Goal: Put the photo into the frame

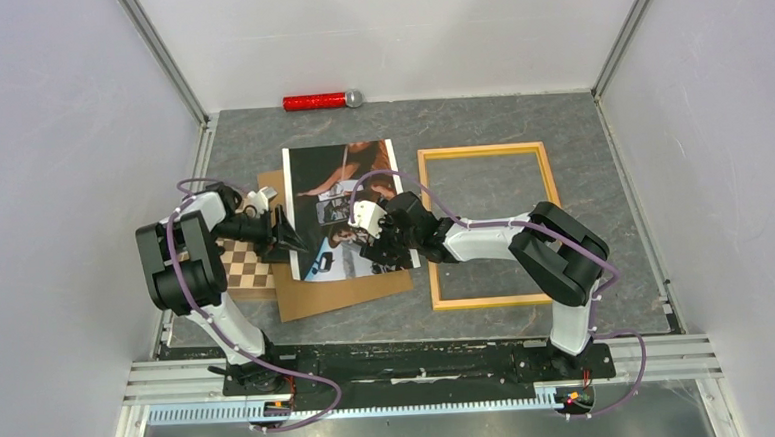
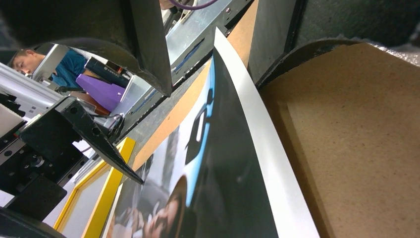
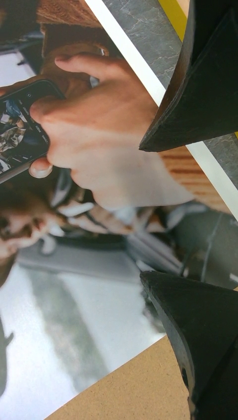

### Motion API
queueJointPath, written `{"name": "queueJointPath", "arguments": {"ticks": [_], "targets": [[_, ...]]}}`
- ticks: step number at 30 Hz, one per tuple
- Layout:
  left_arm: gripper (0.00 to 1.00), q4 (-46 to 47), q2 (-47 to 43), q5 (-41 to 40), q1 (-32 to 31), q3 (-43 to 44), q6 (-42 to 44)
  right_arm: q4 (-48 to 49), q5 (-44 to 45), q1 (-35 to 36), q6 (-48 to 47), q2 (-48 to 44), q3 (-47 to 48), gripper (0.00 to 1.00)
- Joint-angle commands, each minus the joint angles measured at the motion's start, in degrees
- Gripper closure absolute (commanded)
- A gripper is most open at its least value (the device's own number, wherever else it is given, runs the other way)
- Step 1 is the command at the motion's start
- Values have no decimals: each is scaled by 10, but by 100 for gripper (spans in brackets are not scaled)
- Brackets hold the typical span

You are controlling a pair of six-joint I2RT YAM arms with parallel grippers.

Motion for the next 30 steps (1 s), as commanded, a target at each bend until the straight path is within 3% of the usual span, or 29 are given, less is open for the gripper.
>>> {"name": "queueJointPath", "arguments": {"ticks": [1, 10, 16, 22, 30], "targets": [[36, 41, 3, 0, 1, -5, -39, 6, 8, 0, 3, 7, -10, 7], [53, 85, 10, 27, 1, -25, -64, 6, 11, 0, 2, 0, -10, 7], [71, 86, -14, 31, 1, -24, -67, -3, 9, 0, 9, -16, 4, 6], [97, 58, -48, 21, 1, 10, -63, -44, 26, -1, 39, -43, 46, 3], [98, 27, -101, 0, -10, 91, -76, -161, 99, -22, 110, -76, 194, 2]]}}
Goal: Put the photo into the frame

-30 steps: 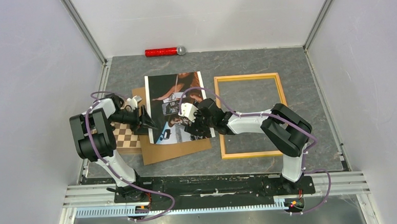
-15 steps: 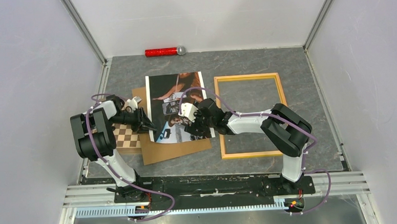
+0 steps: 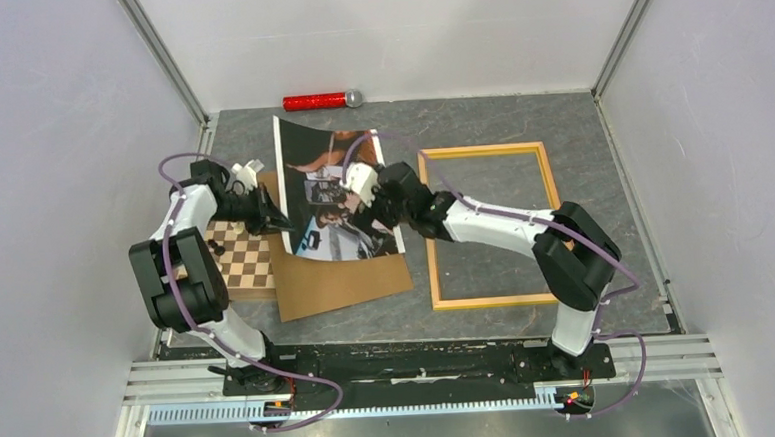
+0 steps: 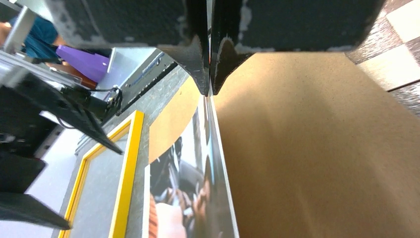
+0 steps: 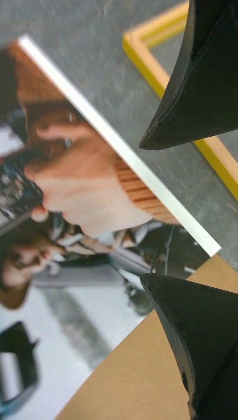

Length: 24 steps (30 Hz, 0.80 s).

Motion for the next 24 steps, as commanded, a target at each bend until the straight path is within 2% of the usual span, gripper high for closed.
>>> {"name": "queueJointPath", "arguments": {"ticks": [1, 5, 9, 15, 19, 24], "targets": [[98, -18, -51, -13, -15, 66, -28, -59, 43, -20, 66, -49, 115, 2], [98, -20, -83, -65, -64, 106, -42, -102, 13, -36, 122, -46, 210, 2], [98, -18, -110, -136, -139, 143, -56, -132, -14, -43, 168, -27, 306, 2], [98, 1, -125, -198, -228, 178, -118, -146, -23, -53, 234, 14, 404, 2], [98, 27, -135, -237, -285, 172, -137, -154, -18, -62, 264, 33, 431, 3], [98, 62, -143, -261, -320, 145, -168, -160, -23, -88, 300, 41, 422, 5]]}}
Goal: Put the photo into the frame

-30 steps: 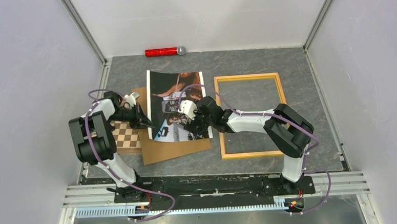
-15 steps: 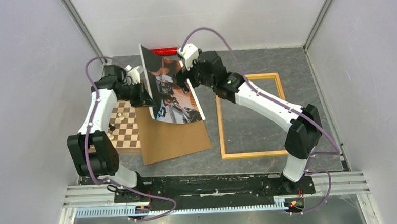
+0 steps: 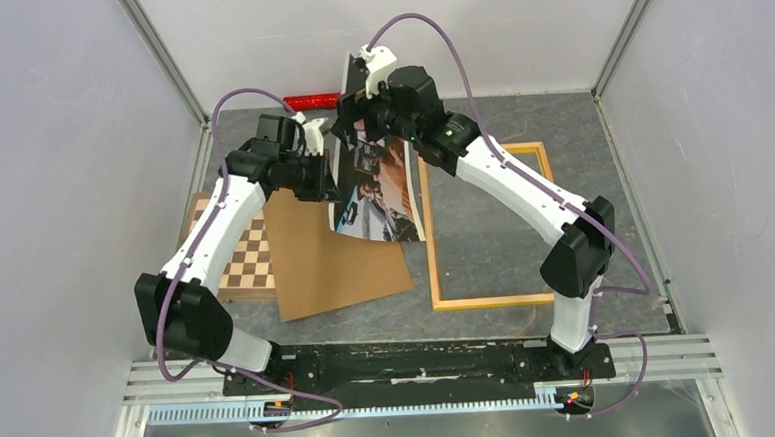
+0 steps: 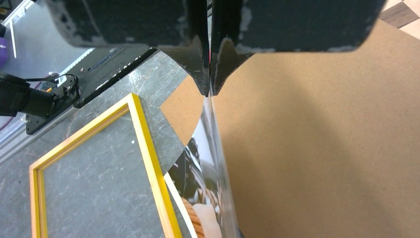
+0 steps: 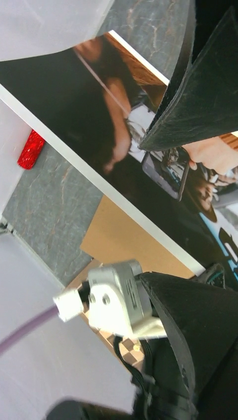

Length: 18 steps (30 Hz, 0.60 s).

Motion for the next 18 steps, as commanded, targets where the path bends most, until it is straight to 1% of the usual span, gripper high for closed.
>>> {"name": "queueJointPath", "arguments": {"ticks": [1, 9, 18], "targets": [[98, 58, -29, -45, -24, -19, -43, -9, -5, -26, 48, 9, 8, 6], [98, 102, -71, -107, -62, -75, -58, -10, -21, -60, 83, 0, -1, 8], [98, 102, -89, -185, -111, -82, -41, 9, -46, -65, 103, -3, 1, 10]]}}
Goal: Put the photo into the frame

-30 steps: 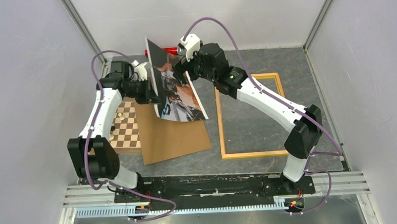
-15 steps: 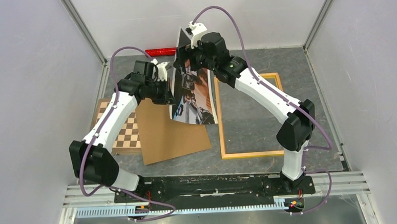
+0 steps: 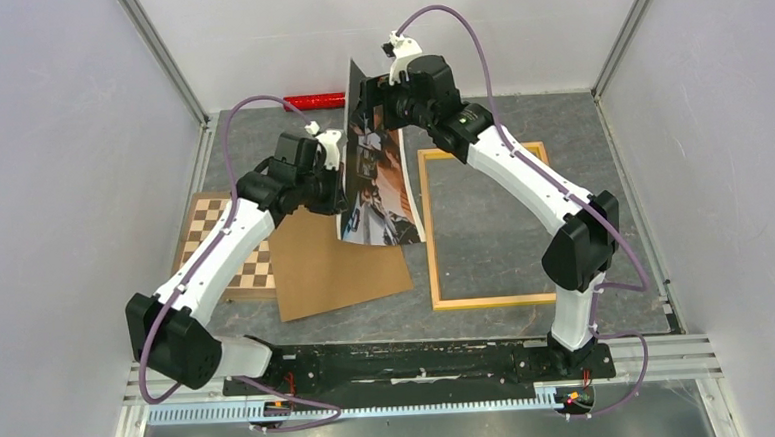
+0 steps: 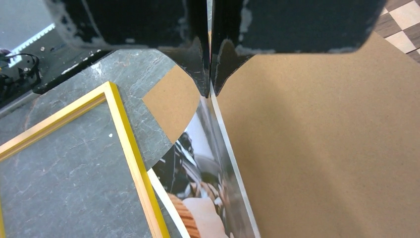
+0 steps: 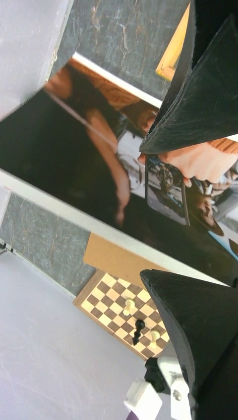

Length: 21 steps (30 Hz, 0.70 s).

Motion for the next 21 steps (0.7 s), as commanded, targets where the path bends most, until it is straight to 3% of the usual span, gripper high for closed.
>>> {"name": "queueJointPath", "arguments": {"ticks": [1, 21], "targets": [[98, 32, -18, -57, -25, -2, -11, 32, -18, 2, 19, -13, 7, 10], [98, 48, 6, -194, -130, 0, 0, 35, 18, 6, 62, 15, -41, 17]]}}
